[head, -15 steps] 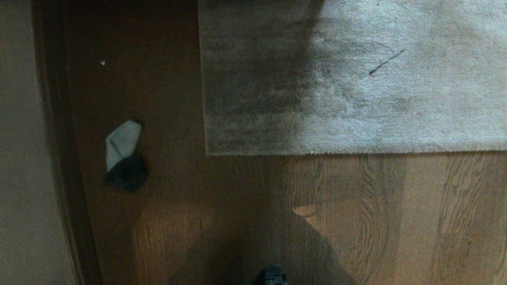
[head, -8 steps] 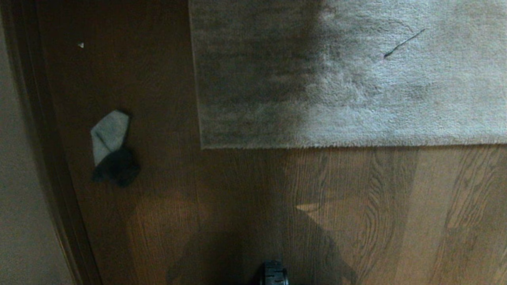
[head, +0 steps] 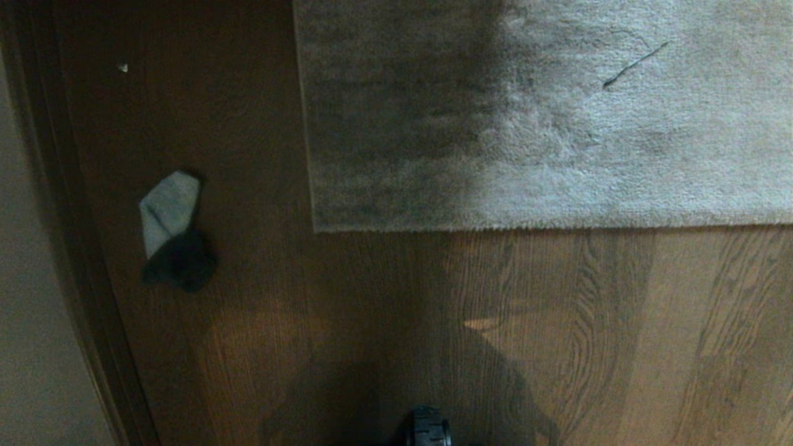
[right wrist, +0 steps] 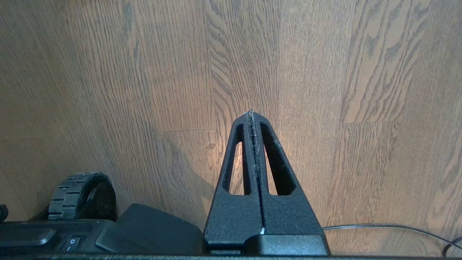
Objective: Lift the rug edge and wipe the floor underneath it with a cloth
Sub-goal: Pick up the rag
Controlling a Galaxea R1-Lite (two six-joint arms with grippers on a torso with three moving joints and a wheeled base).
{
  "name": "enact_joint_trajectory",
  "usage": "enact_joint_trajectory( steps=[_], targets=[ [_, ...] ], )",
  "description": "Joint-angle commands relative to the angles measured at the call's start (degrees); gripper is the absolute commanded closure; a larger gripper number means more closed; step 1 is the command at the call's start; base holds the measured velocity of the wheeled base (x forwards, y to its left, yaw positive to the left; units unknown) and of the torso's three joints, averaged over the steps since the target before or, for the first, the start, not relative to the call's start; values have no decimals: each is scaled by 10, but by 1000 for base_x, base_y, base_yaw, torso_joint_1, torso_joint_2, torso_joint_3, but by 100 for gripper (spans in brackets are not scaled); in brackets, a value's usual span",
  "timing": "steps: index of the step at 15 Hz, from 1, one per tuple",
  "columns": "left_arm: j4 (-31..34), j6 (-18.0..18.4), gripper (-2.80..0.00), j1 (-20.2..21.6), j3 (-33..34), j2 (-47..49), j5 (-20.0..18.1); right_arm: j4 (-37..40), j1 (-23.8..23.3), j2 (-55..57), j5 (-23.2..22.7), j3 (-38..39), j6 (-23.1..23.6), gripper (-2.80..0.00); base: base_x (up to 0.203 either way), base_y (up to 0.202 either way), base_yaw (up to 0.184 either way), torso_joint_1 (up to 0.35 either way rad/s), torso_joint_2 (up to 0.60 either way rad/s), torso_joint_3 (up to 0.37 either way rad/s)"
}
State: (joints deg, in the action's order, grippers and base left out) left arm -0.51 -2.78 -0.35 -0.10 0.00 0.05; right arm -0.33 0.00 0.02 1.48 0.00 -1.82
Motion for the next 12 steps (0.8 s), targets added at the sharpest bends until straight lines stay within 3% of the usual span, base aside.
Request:
enact_joint_trajectory(
  steps=[1,12],
  targets=[
    [0,0,0,0,0,0,0,0,0,0,0,0,0,0,0,0,0,0,0,0],
    [1,1,0,0,0,0,0,0,0,0,0,0,0,0,0,0,0,0,0,0]
  ],
)
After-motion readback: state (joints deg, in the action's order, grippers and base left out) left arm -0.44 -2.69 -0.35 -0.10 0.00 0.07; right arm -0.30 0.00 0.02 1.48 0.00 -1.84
